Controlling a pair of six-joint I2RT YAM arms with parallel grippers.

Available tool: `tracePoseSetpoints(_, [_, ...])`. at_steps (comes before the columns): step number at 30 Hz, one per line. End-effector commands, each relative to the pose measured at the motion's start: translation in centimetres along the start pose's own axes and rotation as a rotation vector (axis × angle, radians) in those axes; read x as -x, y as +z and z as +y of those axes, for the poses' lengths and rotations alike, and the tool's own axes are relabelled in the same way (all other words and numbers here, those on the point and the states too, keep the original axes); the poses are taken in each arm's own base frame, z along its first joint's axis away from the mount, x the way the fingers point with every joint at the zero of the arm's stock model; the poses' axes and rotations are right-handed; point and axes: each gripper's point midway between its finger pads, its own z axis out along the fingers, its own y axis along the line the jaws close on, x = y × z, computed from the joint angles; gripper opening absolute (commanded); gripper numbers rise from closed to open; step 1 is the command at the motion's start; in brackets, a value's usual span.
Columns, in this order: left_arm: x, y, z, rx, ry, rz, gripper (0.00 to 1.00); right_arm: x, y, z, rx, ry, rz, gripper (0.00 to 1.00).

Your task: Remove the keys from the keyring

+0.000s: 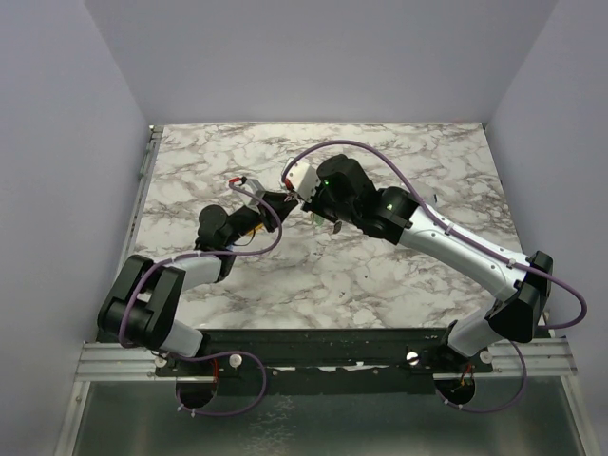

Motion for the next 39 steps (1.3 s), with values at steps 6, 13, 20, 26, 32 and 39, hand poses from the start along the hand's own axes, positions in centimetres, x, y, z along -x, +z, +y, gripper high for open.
tracePoseSetpoints(6, [1.2,-0.4,1.0,0.028,-0.011,0.003,0.07,-1.4,0.1,-1.3,-0.06,0.037,0.013,0.01])
tracePoseSetpoints(13, [-0.4,-1.3,1.8,0.068,-0.044,0.162,0.0,-4.5,0.7,-2.6,-0.106,0.086,0.04,0.01])
tracePoseSetpoints(20, [-1.9,-1.1,2.9,0.049,-0.029,0.428,0.0,-6.1,1.9,0.7,0.001,0.113,0.019,0.01])
tracePoseSetpoints(26, [-1.9,-3.6,2.9,-0.007,0.112,0.649,0.0,-6.2,1.8,3.2,0.092,0.134,-0.089,0.01])
tracePoseSetpoints(32, [-0.5,-3.7,2.1,-0.107,0.251,0.712,0.0,-6.3,1.2,4.9,0.128,0.154,-0.205,0.01])
tracePoseSetpoints(39, [1.1,-2.1,0.2,-0.196,0.449,0.672,0.0,-7.6,0.7,6.6,0.168,0.131,-0.248,0.11])
